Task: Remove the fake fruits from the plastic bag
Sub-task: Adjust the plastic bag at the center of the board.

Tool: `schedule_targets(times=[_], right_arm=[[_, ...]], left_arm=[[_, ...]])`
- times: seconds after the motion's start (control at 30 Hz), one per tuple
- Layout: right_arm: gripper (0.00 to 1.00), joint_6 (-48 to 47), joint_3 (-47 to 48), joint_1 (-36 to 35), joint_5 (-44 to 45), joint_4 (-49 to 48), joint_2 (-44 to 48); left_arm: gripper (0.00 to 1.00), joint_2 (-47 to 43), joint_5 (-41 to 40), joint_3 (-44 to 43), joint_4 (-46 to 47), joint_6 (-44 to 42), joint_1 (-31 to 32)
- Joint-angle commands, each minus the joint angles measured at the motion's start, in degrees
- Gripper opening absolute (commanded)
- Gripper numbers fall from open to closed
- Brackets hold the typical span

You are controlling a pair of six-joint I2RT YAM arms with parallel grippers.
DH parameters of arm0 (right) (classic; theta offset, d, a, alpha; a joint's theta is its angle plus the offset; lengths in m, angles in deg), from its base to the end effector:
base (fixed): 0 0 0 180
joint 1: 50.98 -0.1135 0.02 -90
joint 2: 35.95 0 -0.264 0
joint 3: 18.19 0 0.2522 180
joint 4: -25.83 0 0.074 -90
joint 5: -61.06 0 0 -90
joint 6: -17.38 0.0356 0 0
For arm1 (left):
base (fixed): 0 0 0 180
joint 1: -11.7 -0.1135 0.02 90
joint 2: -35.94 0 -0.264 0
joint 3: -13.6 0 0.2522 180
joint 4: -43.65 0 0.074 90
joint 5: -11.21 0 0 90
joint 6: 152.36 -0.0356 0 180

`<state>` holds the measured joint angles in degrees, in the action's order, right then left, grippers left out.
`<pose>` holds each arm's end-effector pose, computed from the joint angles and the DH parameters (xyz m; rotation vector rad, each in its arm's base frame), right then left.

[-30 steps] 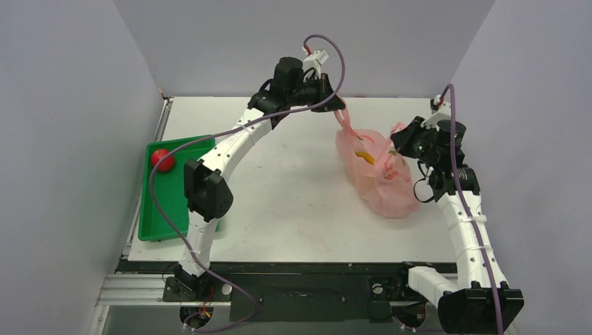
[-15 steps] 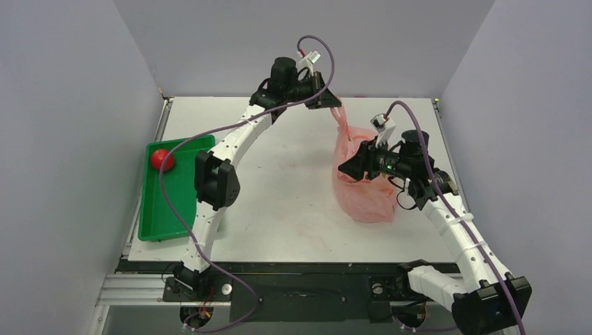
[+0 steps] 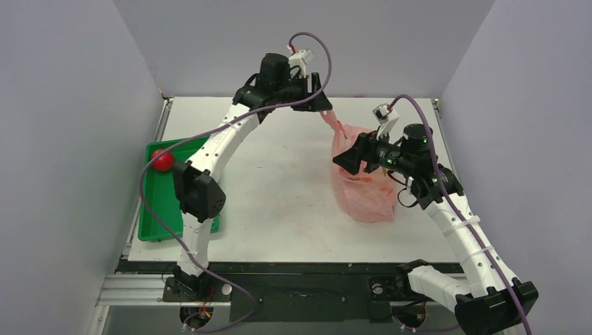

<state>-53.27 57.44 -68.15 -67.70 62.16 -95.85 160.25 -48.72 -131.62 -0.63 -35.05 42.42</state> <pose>0.2090 0.0879 0.3745 -0.4355 1.9486 1.0689 0.4212 -0.2711 0.3800 0.4293 2.0699 -1.1527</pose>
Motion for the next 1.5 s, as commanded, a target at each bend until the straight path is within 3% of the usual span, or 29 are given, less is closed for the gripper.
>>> schedule_targets(times=[0.0,0.2,0.4,0.63,0.77,0.87,0.93,1.0,1.03,1.1,1.3,1.47], right_arm=[[0.67,0.48,1.48,-0.87,1.55,-1.29,1.22],[0.68,-2.84,-1.17,-0.82,9.97,4.19,5.44],[0.67,-2.77,-5.06,-0.68,24.3,6.95,11.06],[0.68,-0.93,-6.79,-0.32,40.71,9.86,15.34],[0.69,1.05,-7.63,1.82,47.41,10.76,17.01],[0.69,2.3,-8.48,6.64,46.66,10.57,16.59],[0.69,2.88,-8.94,10.23,41.51,10.23,15.0],[0.68,3.22,-9.37,12.82,37.55,9.69,12.95],[0.68,3.19,-9.35,13.25,36.84,9.56,11.47],[0.67,3.26,-9.04,13.42,34.98,9.21,9.67],[0.68,4.05,-7.08,10.05,34.3,6.44,5.69],[0.69,5.53,-2.51,0.63,38.37,6.22,-0.77]], left_arm=[[0.59,-14.52,-12.15,8.23,-4.69,-7.55,-0.26],[0.59,-29.15,-14.83,23.86,1.01,-5.71,-0.4],[0.6,-32.22,-7.61,32.19,11.57,-1.2,3.02],[0.65,-23.31,-15.83,21.96,9.18,-12.85,14.99],[0.66,-15.38,-18.62,12.16,3.21,-15.86,17.47],[0.66,-9.05,-19.79,4.15,-0.83,-15.08,17.83],[0.59,-6.13,-21.42,0.23,-3.92,-14.11,17.82],[0.36,-4.55,-23.82,-1.99,-6.66,-13.02,17.81],[0.13,-4.92,-25.98,-1.89,-7.4,-11.74,17.8],[0.0,-8.03,-28.27,2.22,-4.95,-9.07,17.87],[0.0,-27.35,-35.58,38.94,19.91,0.65,18.59],[0.0,-36.17,-41.1,52.77,32.39,7.29,18.61]])
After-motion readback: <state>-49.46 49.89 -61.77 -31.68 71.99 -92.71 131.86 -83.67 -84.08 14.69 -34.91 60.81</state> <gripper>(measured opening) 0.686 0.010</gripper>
